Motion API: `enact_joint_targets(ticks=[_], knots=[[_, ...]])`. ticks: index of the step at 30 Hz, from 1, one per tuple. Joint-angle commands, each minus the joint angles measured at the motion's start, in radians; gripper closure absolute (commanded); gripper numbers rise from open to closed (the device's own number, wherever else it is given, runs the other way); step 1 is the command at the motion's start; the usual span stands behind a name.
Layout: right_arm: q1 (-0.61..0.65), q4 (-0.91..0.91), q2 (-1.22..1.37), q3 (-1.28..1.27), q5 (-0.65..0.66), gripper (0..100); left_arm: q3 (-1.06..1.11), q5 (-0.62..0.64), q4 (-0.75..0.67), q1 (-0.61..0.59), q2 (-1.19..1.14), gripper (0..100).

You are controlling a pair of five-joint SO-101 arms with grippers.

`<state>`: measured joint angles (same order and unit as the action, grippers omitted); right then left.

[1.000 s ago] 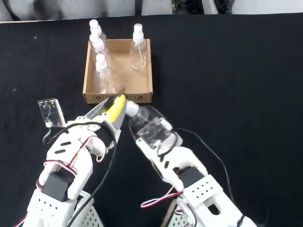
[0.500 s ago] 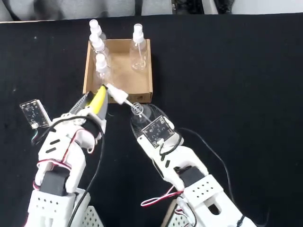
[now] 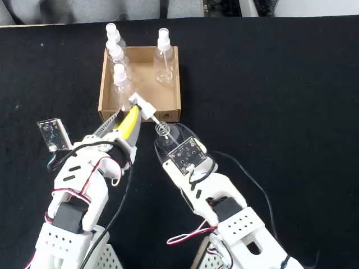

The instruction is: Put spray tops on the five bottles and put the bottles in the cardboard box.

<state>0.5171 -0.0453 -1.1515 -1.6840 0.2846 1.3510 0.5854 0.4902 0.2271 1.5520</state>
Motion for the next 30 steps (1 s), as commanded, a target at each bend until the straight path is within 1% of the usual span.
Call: enact_joint_targets(ticks=[1, 4, 8, 12, 17, 25, 28, 30], knots=[[-0.023, -0.038, -0.038, -0.001, -0.011, 91.7, -0.128, -0.003, 0.083, 0.041, 0.015, 86], [-0.026, -0.038, -0.038, -0.001, -0.011, 91.7, -0.173, -0.003, 0.133, 0.036, 0.015, 86], [-0.028, -0.038, -0.038, -0.001, -0.011, 91.7, -0.182, -0.003, 0.14, 0.015, 0.034, 86], [-0.031, -0.063, -0.038, -0.001, -0.011, 91.7, -0.168, -0.003, 0.141, -0.021, 0.132, 86], [-0.08, -0.106, -0.038, -0.001, -0.012, 91.7, -0.097, -0.003, 0.141, -0.084, 0.273, 86], [-0.081, -0.173, -0.039, 0.001, -0.012, 91.7, -0.053, -0.012, 0.13, -0.091, 0.25, 86], [-0.066, -0.18, -0.039, 0.002, -0.012, 91.7, -0.033, -0.012, 0.126, -0.122, 0.258, 86], [-0.041, -0.184, -0.039, 0.002, -0.012, 91.7, -0.012, -0.012, 0.089, -0.145, 0.252, 86]])
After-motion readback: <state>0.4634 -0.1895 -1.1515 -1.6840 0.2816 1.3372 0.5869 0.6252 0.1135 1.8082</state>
